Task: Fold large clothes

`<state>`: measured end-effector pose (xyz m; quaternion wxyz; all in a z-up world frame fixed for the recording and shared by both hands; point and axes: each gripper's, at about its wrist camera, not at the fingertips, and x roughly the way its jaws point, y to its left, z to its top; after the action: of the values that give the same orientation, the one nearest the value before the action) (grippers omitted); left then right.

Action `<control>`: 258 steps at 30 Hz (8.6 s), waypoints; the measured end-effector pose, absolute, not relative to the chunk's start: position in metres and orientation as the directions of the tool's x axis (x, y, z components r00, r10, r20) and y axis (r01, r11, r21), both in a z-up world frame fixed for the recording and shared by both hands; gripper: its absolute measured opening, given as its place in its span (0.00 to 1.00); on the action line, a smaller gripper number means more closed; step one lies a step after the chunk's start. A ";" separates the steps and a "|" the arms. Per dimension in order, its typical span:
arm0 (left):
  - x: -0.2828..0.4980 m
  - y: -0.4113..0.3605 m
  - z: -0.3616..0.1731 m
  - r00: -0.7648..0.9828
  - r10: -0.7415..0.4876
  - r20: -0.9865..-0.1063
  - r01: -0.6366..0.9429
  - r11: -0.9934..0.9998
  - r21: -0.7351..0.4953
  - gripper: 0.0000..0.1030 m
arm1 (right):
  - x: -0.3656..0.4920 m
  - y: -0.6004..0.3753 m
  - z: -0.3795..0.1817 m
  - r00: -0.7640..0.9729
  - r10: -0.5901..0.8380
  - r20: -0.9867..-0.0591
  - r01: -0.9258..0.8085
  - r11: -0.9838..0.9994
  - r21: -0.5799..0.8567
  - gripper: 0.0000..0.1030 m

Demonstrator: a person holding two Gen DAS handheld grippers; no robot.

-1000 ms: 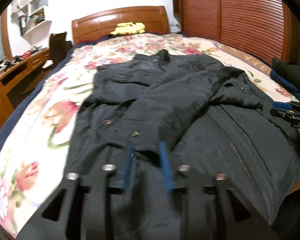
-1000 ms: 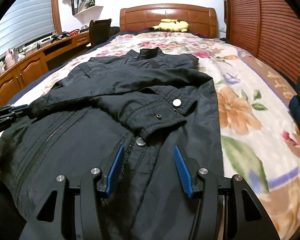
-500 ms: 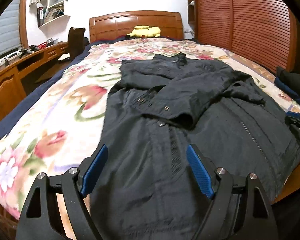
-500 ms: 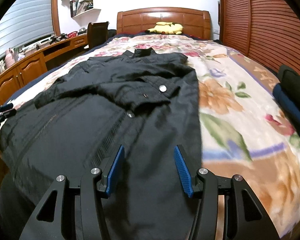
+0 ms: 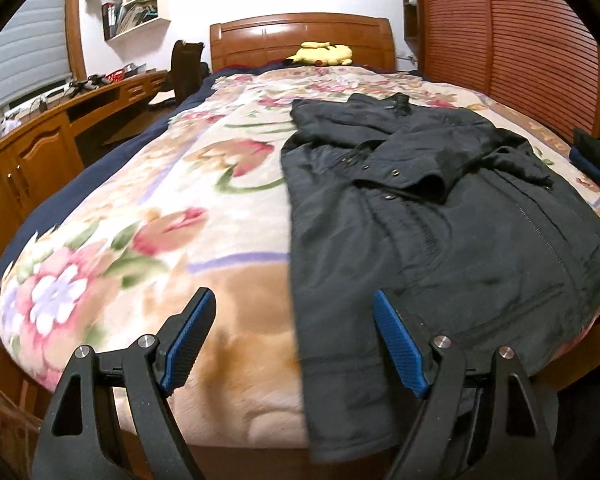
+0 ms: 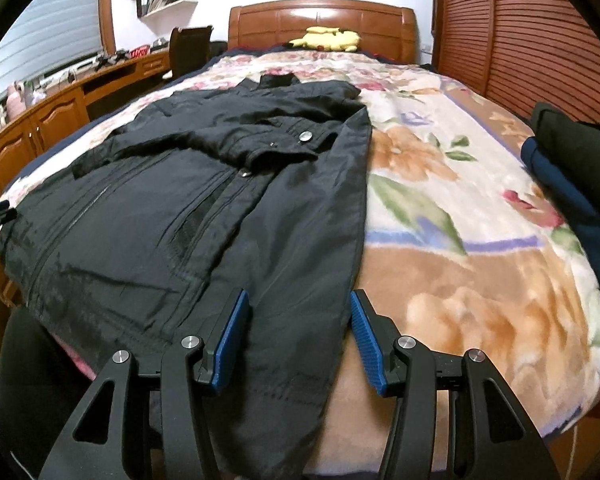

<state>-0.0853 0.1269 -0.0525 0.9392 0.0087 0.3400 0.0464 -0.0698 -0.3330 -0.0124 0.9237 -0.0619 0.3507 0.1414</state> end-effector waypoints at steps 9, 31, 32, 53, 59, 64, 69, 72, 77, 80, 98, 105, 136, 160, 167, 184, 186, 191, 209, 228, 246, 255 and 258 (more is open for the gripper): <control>-0.095 0.133 -0.065 0.762 0.040 -0.647 -0.041 0.999 0.013 0.66 | -0.064 -0.332 -0.007 0.657 0.234 -0.717 -0.339 0.941 -0.004 0.52; -0.114 0.116 -0.066 0.767 -0.028 -0.641 0.022 1.000 -0.017 0.20 | -0.066 -0.335 -0.012 0.628 0.283 -0.725 -0.372 0.928 0.040 0.41; -0.113 0.117 -0.065 0.767 -0.019 -0.642 0.011 1.000 -0.017 0.15 | -0.068 -0.335 -0.013 0.631 0.285 -0.722 -0.372 0.927 0.042 0.36; -0.142 0.106 0.072 0.914 -0.094 -0.395 0.104 0.995 0.003 0.06 | -0.121 -0.340 0.083 0.856 0.319 -0.408 -0.331 0.943 0.043 0.10; -0.154 0.108 0.117 0.941 -0.092 -0.325 0.108 0.994 0.031 0.06 | -0.155 -0.349 0.117 0.874 0.350 -0.337 -0.352 0.934 0.056 0.10; -0.170 0.111 0.152 0.959 -0.105 -0.265 0.116 0.993 0.025 0.06 | -0.184 -0.353 0.143 0.889 0.353 -0.290 -0.362 0.932 0.025 0.10; -0.184 0.111 0.180 0.973 -0.110 -0.205 0.120 0.992 0.037 0.06 | -0.224 -0.360 0.162 0.905 0.360 -0.229 -0.370 0.929 -0.005 0.10; -0.186 0.108 0.195 0.977 -0.111 -0.184 0.123 0.991 0.053 0.06 | -0.245 -0.364 0.174 0.904 0.373 -0.208 -0.385 0.923 -0.018 0.10; -0.186 0.106 0.223 0.982 -0.119 -0.148 0.128 0.991 0.050 0.06 | -0.261 -0.374 0.186 0.912 0.372 -0.174 -0.382 0.924 -0.027 0.10; -0.175 0.111 0.225 0.981 -0.114 -0.155 0.121 0.992 0.035 0.06 | -0.261 -0.380 0.191 0.915 0.374 -0.152 -0.382 0.924 -0.021 0.10; 0.026 0.126 0.054 0.830 0.064 -0.554 -0.017 0.996 0.090 0.06 | -0.047 -0.320 0.061 0.817 0.248 -0.521 -0.308 0.951 -0.031 0.10; 0.092 0.140 0.019 0.778 0.055 -0.626 -0.032 0.998 0.048 0.07 | 0.032 -0.305 0.045 0.779 0.237 -0.581 -0.311 0.950 -0.030 0.10; 0.088 0.119 0.001 0.791 -0.042 -0.611 0.080 0.996 0.035 0.77 | 0.111 -0.241 0.026 0.804 0.248 -0.540 -0.363 0.924 -0.116 0.72; 0.041 0.111 -0.029 0.777 -0.048 -0.628 0.095 0.995 0.041 0.77 | 0.146 -0.083 0.005 0.749 0.224 -0.624 -0.534 0.761 -0.368 0.03; 0.033 0.110 -0.031 0.779 -0.036 -0.626 0.086 0.995 0.049 0.77 | 0.167 -0.084 0.006 0.758 0.196 -0.622 -0.473 0.822 -0.316 0.63; 0.035 0.112 -0.038 0.777 -0.037 -0.628 0.070 0.997 0.028 0.77 | 0.189 -0.246 0.002 0.711 0.116 -0.693 -0.253 0.963 -0.098 0.70; 0.035 0.112 -0.038 0.776 -0.037 -0.630 0.070 0.997 0.029 0.77 | 0.201 -0.251 -0.013 0.663 0.111 -0.740 -0.245 0.967 -0.074 0.70; 0.038 0.113 -0.040 0.771 -0.034 -0.636 0.067 0.997 0.027 0.78 | 0.220 -0.254 -0.032 0.585 0.186 -0.789 -0.272 0.962 0.025 0.56; 0.028 0.110 -0.035 0.778 -0.046 -0.626 0.078 0.997 0.024 0.78 | 0.187 -0.283 -0.026 0.693 -0.030 -0.720 -0.196 0.954 -0.228 0.02; -0.001 0.068 -0.023 0.796 -0.130 -0.591 0.157 0.988 -0.006 0.78 | 0.019 -0.220 -0.014 0.727 0.320 -0.608 -0.425 0.904 -0.032 0.60; -0.026 0.073 -0.031 0.775 -0.036 -0.631 0.062 0.998 0.019 0.78 | -0.009 -0.206 -0.074 0.693 0.354 -0.628 -0.491 0.869 -0.053 0.60; -0.035 0.078 -0.029 0.772 0.015 -0.636 0.008 0.999 0.033 0.78 | -0.007 -0.201 -0.072 0.698 0.344 -0.628 -0.482 0.874 -0.057 0.60; -0.040 0.080 -0.027 0.771 0.029 -0.636 -0.013 0.999 0.030 0.78 | -0.018 -0.200 -0.055 0.699 0.320 -0.639 -0.476 0.876 -0.081 0.60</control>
<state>-0.0397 0.0802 -0.0275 0.9410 0.0117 0.3381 0.0111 -0.0178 -0.1996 -0.0548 0.9138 -0.1210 0.3207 0.2178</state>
